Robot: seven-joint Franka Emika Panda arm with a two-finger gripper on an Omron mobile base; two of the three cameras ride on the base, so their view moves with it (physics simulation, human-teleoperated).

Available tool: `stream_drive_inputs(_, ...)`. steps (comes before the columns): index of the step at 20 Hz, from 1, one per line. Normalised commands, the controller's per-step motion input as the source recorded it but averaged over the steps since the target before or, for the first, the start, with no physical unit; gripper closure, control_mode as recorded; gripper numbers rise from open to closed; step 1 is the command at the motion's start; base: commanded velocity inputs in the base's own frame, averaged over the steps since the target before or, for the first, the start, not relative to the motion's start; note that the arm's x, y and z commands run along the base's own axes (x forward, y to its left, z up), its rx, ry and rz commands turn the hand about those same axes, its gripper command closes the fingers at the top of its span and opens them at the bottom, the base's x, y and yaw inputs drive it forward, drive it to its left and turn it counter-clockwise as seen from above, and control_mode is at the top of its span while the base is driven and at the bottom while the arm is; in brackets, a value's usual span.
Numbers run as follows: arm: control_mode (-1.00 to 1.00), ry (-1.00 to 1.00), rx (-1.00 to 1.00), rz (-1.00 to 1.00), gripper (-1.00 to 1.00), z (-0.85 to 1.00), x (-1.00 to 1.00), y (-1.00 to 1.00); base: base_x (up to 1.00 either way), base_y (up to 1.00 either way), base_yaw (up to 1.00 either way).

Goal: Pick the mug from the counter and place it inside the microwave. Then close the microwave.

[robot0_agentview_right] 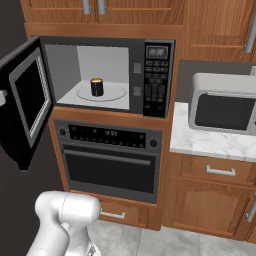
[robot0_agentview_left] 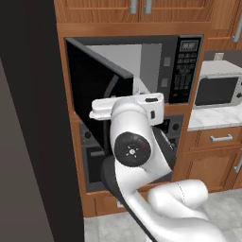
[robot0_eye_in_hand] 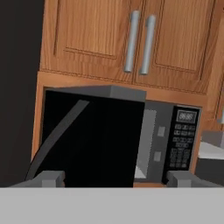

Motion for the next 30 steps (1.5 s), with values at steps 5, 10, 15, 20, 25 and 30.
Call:
stream_drive_inputs(5, -1.0, 0.0, 0.03, 0.02, -1.0, 0.0, 0.32, -0.71, 0.0, 0.0, 0.0)
stream_drive_inputs(10, -1.0, 0.0, 0.07, 0.09, -1.0, 0.0, 0.25, -0.56, 0.0, 0.0, 0.0)
stream_drive_inputs(15, -1.0, 0.01, 0.04, 0.11, -1.0, 0.0, 0.25, -0.35, 0.0, 0.0, 0.0)
stream_drive_inputs(20, -1.0, 0.04, 0.0, 0.08, -1.0, 0.0, 0.41, -0.14, 0.0, 0.0, 0.0)
stream_drive_inputs(25, -1.0, 0.02, 0.0, 0.06, -1.0, 0.0, 0.52, -0.11, 0.0, 0.0, 0.0)
stream_drive_inputs(30, -1.0, 0.09, 0.0, 0.04, -1.0, 0.0, 0.43, -0.06, 0.0, 0.0, 0.0)
